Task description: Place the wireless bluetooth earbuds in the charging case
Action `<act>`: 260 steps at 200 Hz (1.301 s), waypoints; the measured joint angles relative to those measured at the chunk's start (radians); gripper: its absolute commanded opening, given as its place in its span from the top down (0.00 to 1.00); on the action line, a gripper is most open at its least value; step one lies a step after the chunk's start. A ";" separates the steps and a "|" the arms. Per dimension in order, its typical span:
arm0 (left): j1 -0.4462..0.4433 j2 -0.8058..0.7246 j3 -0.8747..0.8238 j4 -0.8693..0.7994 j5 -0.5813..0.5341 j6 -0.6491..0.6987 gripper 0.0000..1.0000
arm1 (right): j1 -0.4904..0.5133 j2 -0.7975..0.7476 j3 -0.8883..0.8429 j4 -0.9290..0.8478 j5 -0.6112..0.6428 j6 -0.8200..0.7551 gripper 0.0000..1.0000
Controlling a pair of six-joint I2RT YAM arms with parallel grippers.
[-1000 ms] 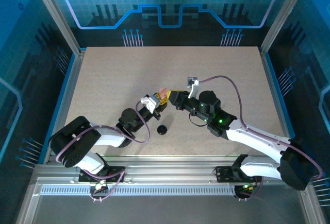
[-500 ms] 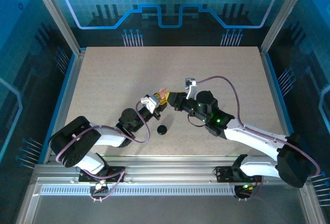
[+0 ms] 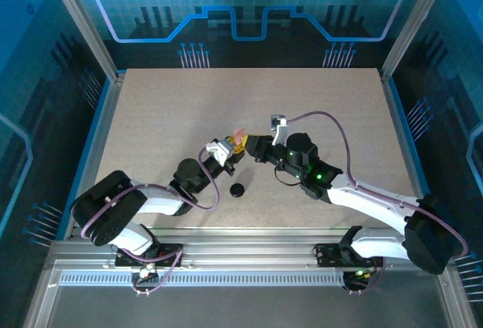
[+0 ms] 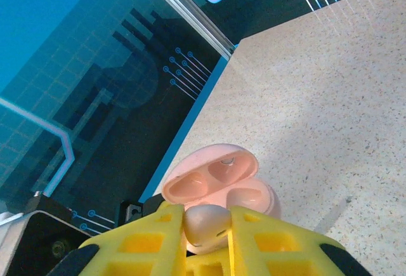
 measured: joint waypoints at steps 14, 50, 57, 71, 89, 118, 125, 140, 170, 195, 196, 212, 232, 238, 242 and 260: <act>0.000 -0.003 0.000 0.000 0.005 0.000 0.85 | 0.004 0.003 0.000 -0.001 0.001 0.000 0.78; 0.000 -0.004 0.000 -0.001 0.007 0.000 0.85 | 0.006 0.003 0.000 -0.008 0.009 0.000 0.78; 0.000 -0.004 0.000 -0.001 0.008 0.000 0.85 | 0.007 0.003 0.000 -0.008 0.009 0.000 0.77; 0.000 -0.004 0.000 -0.001 0.009 0.006 0.85 | 0.007 0.003 0.001 -0.011 0.010 0.000 0.78; 0.000 -0.005 0.000 -0.002 0.011 0.015 0.85 | 0.009 0.003 0.007 -0.027 0.012 -0.001 0.77; 0.000 -0.010 0.000 -0.002 0.014 0.018 0.85 | 0.011 0.003 0.016 -0.045 0.016 0.000 0.75; 0.000 -0.012 0.000 -0.002 0.015 0.019 0.85 | 0.011 0.003 0.017 -0.048 0.016 0.000 0.74; 0.000 -0.017 0.000 -0.004 0.015 0.019 0.84 | 0.011 0.003 0.020 -0.055 0.016 0.000 0.72; 0.000 -0.022 0.000 -0.003 0.014 0.019 0.85 | 0.013 0.003 0.022 -0.063 0.016 -0.002 0.67; 0.000 -0.022 0.000 -0.002 0.014 0.022 0.84 | 0.013 0.003 0.023 -0.071 0.019 -0.007 0.60; 0.000 -0.022 0.000 -0.002 0.014 0.023 0.84 | 0.013 0.003 0.023 -0.071 0.019 -0.008 0.59; 0.000 -0.022 0.000 0.000 0.014 0.023 0.84 | 0.013 0.003 0.024 -0.072 0.019 -0.011 0.56; 0.000 -0.022 0.000 0.000 0.014 0.023 0.84 | 0.013 -0.002 0.024 -0.072 0.017 -0.019 0.51; 0.000 -0.022 0.000 0.000 0.014 0.023 0.84 | 0.013 -0.006 0.024 -0.072 0.015 -0.024 0.50; 0.000 -0.022 0.000 0.000 0.014 0.023 0.84 | 0.013 -0.011 0.024 -0.074 0.015 -0.026 0.50; 0.000 -0.023 0.000 0.000 0.014 0.023 0.84 | 0.013 -0.040 0.024 -0.081 0.014 -0.043 0.48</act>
